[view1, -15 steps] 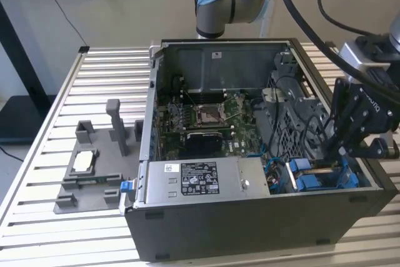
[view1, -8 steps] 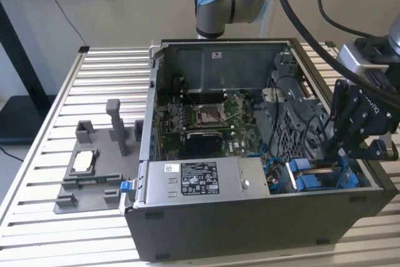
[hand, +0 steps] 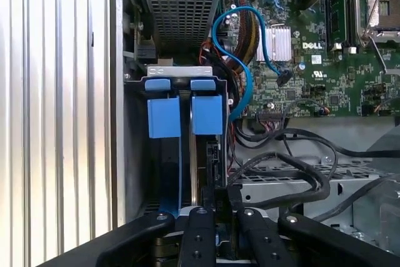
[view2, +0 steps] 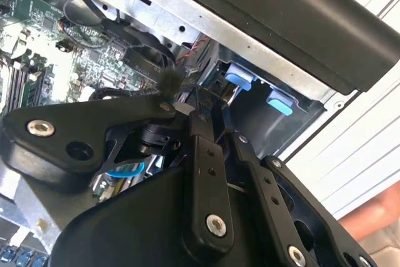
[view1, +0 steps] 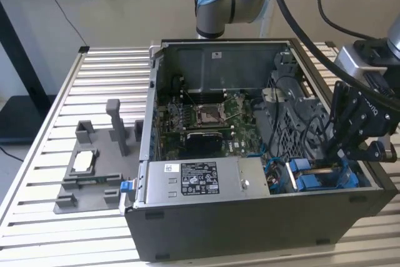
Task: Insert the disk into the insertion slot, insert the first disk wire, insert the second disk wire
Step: 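Insert the first disk wire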
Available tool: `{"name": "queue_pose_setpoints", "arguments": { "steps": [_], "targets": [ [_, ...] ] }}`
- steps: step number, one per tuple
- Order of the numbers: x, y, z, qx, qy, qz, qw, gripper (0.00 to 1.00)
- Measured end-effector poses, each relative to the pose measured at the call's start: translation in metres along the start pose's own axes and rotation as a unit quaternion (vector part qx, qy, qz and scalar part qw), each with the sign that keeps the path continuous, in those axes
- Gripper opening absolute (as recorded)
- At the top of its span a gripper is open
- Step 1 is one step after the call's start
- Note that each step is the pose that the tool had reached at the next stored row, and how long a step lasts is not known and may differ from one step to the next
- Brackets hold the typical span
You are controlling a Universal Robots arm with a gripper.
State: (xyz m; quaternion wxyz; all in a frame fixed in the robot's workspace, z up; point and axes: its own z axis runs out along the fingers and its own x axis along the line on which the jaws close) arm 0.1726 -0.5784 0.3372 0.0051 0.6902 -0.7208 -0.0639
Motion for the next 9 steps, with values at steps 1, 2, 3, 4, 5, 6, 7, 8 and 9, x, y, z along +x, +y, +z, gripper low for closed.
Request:
{"name": "queue_pose_setpoints", "arguments": {
  "steps": [1, 2, 3, 4, 5, 6, 7, 8, 9],
  "targets": [
    [0.0, 0.0, 0.0001, 0.0, 0.0001, 0.0, 1.0, 0.19],
    [0.0, -0.0001, 0.0007, 0.0, 0.0001, 0.0, 1.0, 0.19],
    [0.0002, -0.0001, 0.0017, 0.0, -0.0001, 0.0, 1.0, 0.19],
    [0.0002, -0.0003, 0.0029, 0.0, -0.0001, 0.0, 1.0, 0.19],
    [0.0003, -0.0004, 0.0039, 0.0001, 0.0003, 0.0, 1.0, 0.19],
    [0.0004, -0.0005, 0.0047, 0.0001, 0.0006, 0.0, 1.0, 0.19],
    [0.0004, -0.0005, 0.0051, 0.0001, 0.0007, 0.0, 1.0, 0.19],
    [0.0005, -0.0005, 0.0053, 0.0001, 0.0006, 0.0, 1.0, 0.19],
    [0.0005, -0.0006, 0.0057, 0.0, 0.0002, 0.0, 1.0, 0.19]
  ]
}}
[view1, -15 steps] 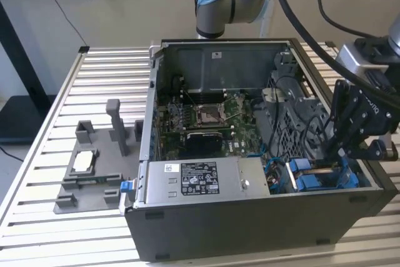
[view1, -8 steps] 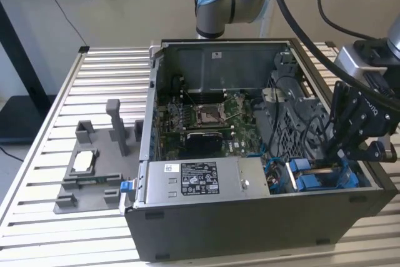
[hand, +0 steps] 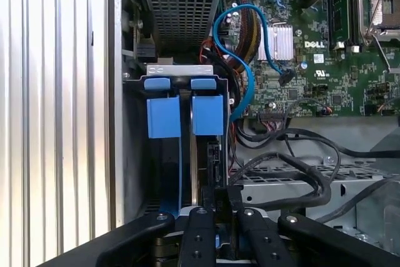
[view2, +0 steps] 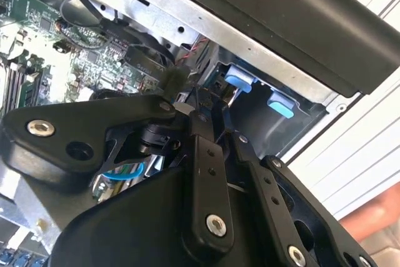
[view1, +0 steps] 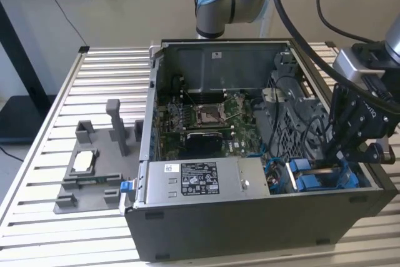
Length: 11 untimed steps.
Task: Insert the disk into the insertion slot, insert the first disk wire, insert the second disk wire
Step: 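Insert the first disk wire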
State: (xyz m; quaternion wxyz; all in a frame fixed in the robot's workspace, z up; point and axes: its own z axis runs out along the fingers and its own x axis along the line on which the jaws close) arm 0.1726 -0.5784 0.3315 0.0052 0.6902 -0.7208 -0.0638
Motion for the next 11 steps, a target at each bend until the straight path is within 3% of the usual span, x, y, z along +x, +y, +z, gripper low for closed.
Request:
{"name": "queue_pose_setpoints", "arguments": {
  "steps": [8, 9, 11],
  "targets": [
    [0.0001, 0.0001, 0.0006, -0.0001, -0.0006, 0.0, 1.0, 0.2],
    [0.0, 0.0001, -0.0001, 0.0, -0.0002, 0.0, 1.0, 0.27],
    [-0.0003, 0.0004, -0.0039, -0.0001, -0.0005, 0.0, 1.0, 0.27]
  ]
}}
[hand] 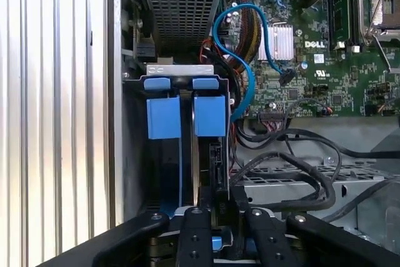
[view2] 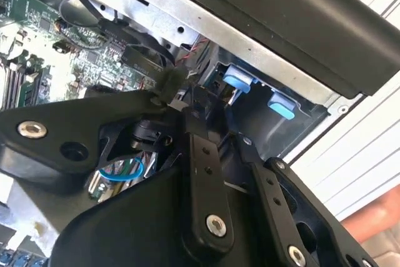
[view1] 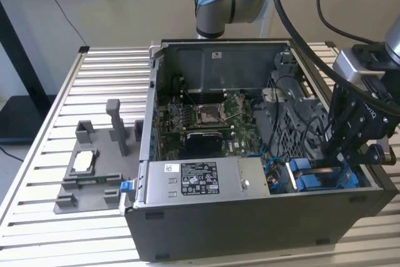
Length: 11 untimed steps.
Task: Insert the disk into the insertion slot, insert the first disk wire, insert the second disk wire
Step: 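Insert the first disk wire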
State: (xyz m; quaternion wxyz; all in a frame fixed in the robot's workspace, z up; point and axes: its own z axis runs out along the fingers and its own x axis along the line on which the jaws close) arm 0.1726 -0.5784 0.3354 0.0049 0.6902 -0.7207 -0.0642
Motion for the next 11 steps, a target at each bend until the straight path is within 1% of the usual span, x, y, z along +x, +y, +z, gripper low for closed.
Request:
{"name": "queue_pose_setpoints", "arguments": {
  "steps": [2, 5, 11],
  "targets": [
    [-0.0007, 0.0008, -0.0082, 0.0001, 0.0004, 0.0, 1.0, 0.27],
    [-0.0017, 0.0019, -0.0188, 0.0, 0.0003, 0.0, 1.0, 0.27],
    [-0.0047, 0.0045, -0.044, 0.0001, 0.0003, 0.0, 1.0, 0.27]
  ]
}}
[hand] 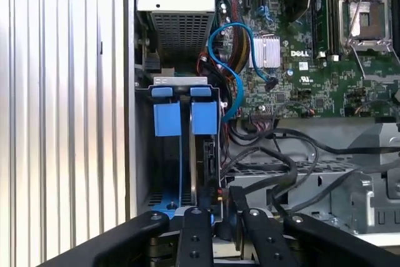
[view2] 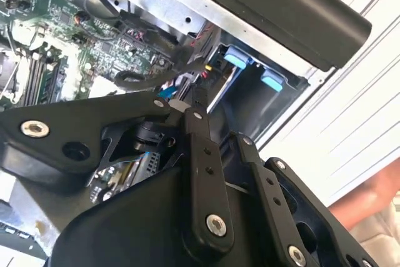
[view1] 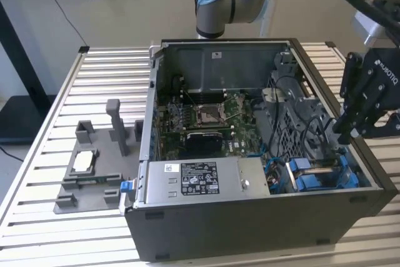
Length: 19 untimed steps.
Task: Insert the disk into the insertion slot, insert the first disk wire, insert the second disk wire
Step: 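Insert the first disk wire, then insert the second disk wire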
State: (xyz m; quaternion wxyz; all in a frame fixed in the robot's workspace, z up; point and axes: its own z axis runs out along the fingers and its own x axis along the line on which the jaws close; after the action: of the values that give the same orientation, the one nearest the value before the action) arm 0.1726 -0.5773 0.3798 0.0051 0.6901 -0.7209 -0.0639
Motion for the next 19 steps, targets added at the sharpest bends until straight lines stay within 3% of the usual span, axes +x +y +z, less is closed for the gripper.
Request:
{"name": "queue_pose_setpoints", "arguments": {
  "steps": [3, 9, 10, 13, 15, 19],
  "targets": [
    [-0.0017, 0.0011, -0.0101, 0.0001, 0.0001, 0.0, 1.0, 0.27],
    [-0.0051, 0.0014, -0.0108, 0.0015, 0.0005, 0.001, 1.0, 0.27],
    [-0.0054, 0.0015, -0.0108, 0.0043, 0.0003, 0.001, 0.99999, 0.27],
    [-0.0062, 0.0017, -0.0108, 0.0256, -0.0007, -0.001, 0.99967, 0.27],
    [-0.0083, 0.0017, -0.0106, 0.0295, -0.0011, -0.002, 0.99956, 0.27],
    [-0.013, 0.0013, -0.0101, 0.0313, -0.0028, -0.002, 0.9995, 0.27]
  ]
}}
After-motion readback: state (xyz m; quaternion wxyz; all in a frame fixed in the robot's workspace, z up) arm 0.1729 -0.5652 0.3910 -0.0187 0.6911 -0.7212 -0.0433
